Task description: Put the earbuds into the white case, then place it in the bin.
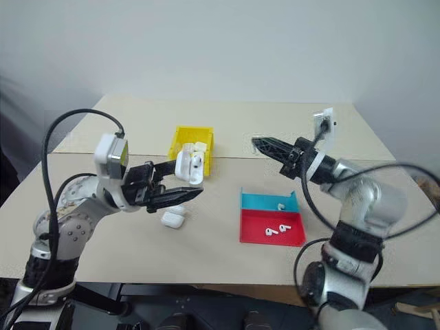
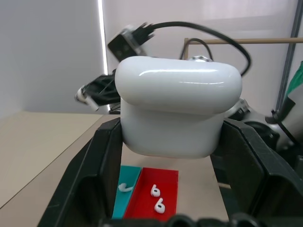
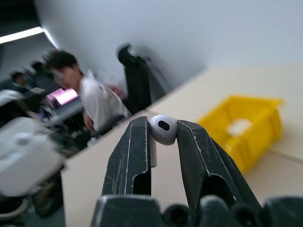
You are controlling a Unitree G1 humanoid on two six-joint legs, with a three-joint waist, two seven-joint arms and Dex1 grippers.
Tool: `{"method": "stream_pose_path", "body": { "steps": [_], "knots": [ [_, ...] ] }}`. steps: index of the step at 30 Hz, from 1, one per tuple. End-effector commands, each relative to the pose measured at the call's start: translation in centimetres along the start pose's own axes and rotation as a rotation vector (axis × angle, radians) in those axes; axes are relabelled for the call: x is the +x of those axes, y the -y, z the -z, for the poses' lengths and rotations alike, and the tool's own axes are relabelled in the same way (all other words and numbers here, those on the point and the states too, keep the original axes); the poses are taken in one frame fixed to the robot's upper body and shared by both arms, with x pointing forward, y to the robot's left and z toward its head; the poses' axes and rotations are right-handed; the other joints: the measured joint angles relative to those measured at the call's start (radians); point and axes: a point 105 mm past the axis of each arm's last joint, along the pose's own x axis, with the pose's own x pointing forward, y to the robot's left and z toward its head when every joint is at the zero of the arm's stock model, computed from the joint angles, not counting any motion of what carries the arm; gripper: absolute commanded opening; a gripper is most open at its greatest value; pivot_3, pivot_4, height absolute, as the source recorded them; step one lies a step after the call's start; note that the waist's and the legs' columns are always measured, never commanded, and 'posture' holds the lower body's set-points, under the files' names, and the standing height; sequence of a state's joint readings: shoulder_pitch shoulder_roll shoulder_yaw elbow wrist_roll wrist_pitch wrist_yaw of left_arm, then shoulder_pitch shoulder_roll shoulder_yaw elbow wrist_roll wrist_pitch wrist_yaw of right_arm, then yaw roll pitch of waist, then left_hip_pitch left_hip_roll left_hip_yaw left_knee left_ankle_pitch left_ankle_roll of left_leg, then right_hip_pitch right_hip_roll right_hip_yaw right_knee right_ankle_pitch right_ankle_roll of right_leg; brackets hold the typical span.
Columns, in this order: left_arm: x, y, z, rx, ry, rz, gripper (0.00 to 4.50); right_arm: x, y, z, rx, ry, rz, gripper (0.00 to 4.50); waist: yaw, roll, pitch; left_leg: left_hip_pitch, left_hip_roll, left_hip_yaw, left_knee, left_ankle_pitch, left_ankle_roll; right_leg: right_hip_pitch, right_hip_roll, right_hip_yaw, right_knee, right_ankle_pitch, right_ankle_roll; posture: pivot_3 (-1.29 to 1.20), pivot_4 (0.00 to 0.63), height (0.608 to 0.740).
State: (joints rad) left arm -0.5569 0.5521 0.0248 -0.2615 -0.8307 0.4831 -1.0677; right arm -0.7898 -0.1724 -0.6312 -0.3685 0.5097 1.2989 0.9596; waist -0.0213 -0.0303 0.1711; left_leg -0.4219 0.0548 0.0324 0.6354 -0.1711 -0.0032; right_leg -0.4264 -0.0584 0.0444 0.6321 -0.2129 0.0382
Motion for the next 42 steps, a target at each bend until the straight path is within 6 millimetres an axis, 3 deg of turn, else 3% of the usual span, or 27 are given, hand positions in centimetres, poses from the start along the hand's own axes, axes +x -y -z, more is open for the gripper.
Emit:
{"method": "stream_pose_path", "body": {
  "steps": [1,9,30,34,42],
  "knots": [
    [1.0,-0.6,-0.3,0.019,0.008,0.037,2.78,0.3,-5.0,-0.9,-0.011,0.153,-0.134,0.64,0.000,0.000,0.000,0.001,0.000,0.000,0.000,0.000,0.000,0.001,0.000,0.000,0.000,0.000,0.000,0.00,0.150,0.740],
    [2.7,-2.4,-0.4,0.003,-0.001,0.016,2.78,0.8,-8.9,0.9,-0.087,0.120,-0.190,0.64,0.003,0.000,0.000,0.000,0.000,-0.001,0.000,0.001,0.001,0.001,-0.001,-0.002,-0.002,0.000,-0.003,0.00,0.150,0.740],
    [2.4,-2.3,-0.6,0.002,-0.002,0.037,2.78,1.3,-5.8,1.8,-0.149,0.105,-0.066,0.64,-0.018,0.000,0.000,-0.001,-0.001,-0.002,-0.001,0.001,0.002,0.001,-0.001,-0.001,-0.003,0.000,-0.001,0.00,0.150,0.740],
    [2.3,-2.2,-0.4,-0.009,-0.021,0.040,2.78,2.4,-7.2,1.5,-0.168,0.120,-0.081,0.64,-0.021,0.000,0.000,-0.001,-0.001,-0.002,-0.001,0.001,0.002,0.001,-0.001,-0.001,-0.003,0.000,-0.001,0.00,0.150,0.740],
    [2.4,-2.2,-0.2,-0.022,-0.033,0.039,2.78,2.8,-8.2,1.0,-0.170,0.128,-0.122,0.64,-0.018,0.000,0.000,-0.002,-0.001,-0.002,-0.001,0.001,0.002,0.001,-0.001,-0.001,-0.004,0.000,-0.001,0.00,0.150,0.740]
  ]
}}
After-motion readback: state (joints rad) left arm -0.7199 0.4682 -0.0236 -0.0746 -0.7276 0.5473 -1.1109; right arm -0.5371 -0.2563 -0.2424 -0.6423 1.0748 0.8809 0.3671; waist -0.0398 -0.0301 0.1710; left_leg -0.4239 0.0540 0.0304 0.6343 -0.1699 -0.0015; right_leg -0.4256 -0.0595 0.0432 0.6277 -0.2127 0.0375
